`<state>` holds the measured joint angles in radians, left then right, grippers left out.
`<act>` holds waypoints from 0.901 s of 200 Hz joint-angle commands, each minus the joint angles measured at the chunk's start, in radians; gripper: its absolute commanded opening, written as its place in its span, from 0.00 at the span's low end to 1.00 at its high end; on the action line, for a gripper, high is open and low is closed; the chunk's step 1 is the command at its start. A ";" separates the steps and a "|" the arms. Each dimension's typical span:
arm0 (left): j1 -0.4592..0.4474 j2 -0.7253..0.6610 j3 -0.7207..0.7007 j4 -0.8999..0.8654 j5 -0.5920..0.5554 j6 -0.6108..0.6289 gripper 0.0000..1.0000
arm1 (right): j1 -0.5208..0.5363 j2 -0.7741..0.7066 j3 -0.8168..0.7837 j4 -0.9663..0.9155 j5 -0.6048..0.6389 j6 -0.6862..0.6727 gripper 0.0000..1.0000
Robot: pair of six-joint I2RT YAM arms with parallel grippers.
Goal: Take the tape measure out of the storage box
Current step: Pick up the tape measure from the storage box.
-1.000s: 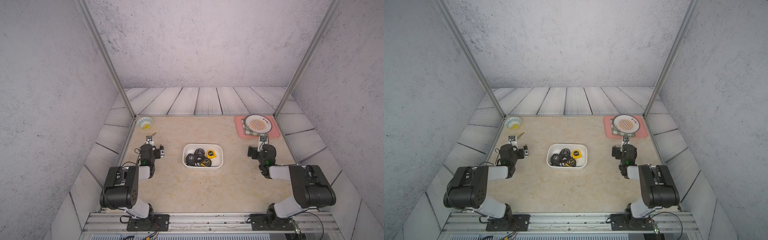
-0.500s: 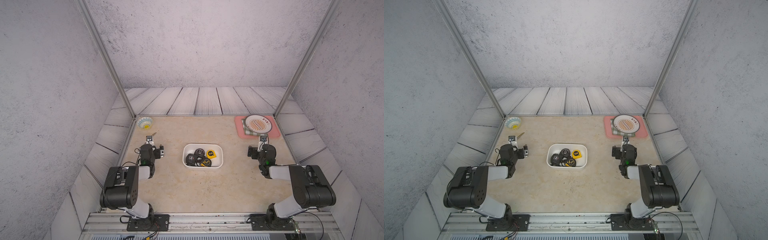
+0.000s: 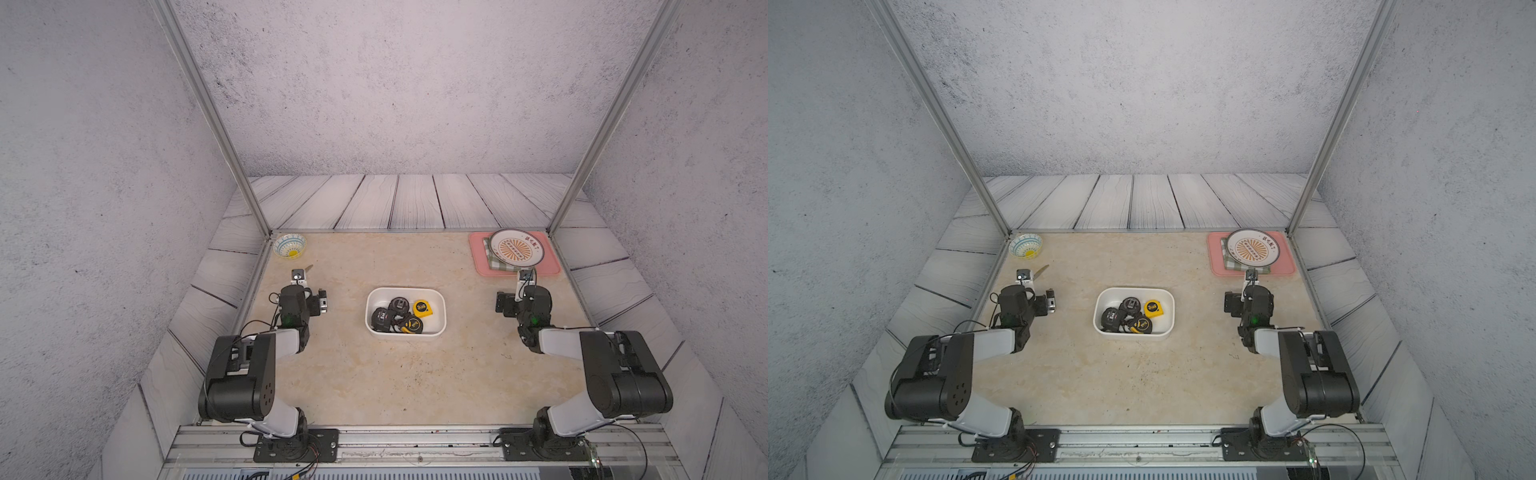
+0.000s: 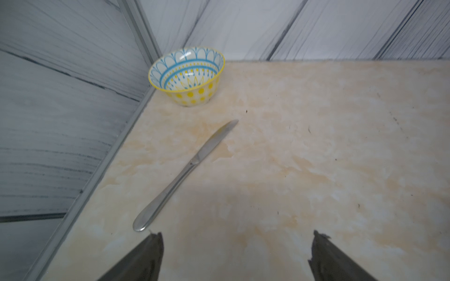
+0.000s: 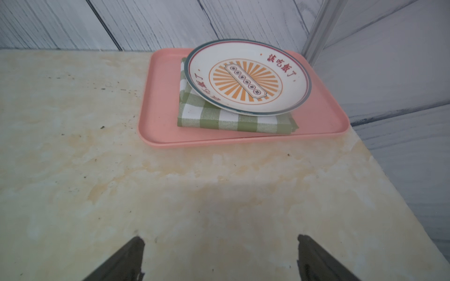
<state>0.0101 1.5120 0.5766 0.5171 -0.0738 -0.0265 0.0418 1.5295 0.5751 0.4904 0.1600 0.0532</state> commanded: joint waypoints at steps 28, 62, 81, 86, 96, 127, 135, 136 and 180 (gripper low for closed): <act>-0.004 -0.098 0.233 -0.456 0.094 -0.021 0.98 | -0.002 -0.018 0.362 -0.561 -0.160 0.027 0.99; -0.013 -0.161 0.407 -0.701 0.149 -0.097 0.97 | -0.002 -0.074 0.430 -0.607 -0.303 0.164 0.99; -0.022 -0.166 0.526 -0.875 0.189 -0.190 0.97 | -0.003 -0.057 0.519 -0.736 -0.413 0.238 0.99; -0.025 -0.162 0.559 -0.925 0.204 -0.219 0.96 | -0.001 -0.055 0.538 -0.769 -0.445 0.246 0.99; -0.035 -0.150 0.618 -1.019 0.238 -0.273 0.96 | 0.006 -0.054 0.557 -0.811 -0.485 0.281 0.99; -0.149 -0.078 0.807 -1.305 0.231 -0.317 0.99 | 0.051 -0.028 0.651 -0.989 -0.609 0.317 0.99; -0.191 -0.060 0.840 -1.344 0.225 -0.328 0.98 | 0.095 -0.035 0.670 -1.024 -0.577 0.290 0.99; -0.197 -0.058 0.845 -1.346 0.226 -0.329 0.98 | 0.101 -0.037 0.673 -1.030 -0.571 0.286 0.99; -0.312 0.040 0.914 -1.364 0.311 -0.469 0.98 | 0.257 -0.009 0.790 -1.180 -0.427 0.255 0.99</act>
<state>-0.2760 1.5097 1.4689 -0.7471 0.1864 -0.3859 0.2703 1.4975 1.3022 -0.5385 -0.3031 0.3103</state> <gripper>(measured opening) 0.984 0.992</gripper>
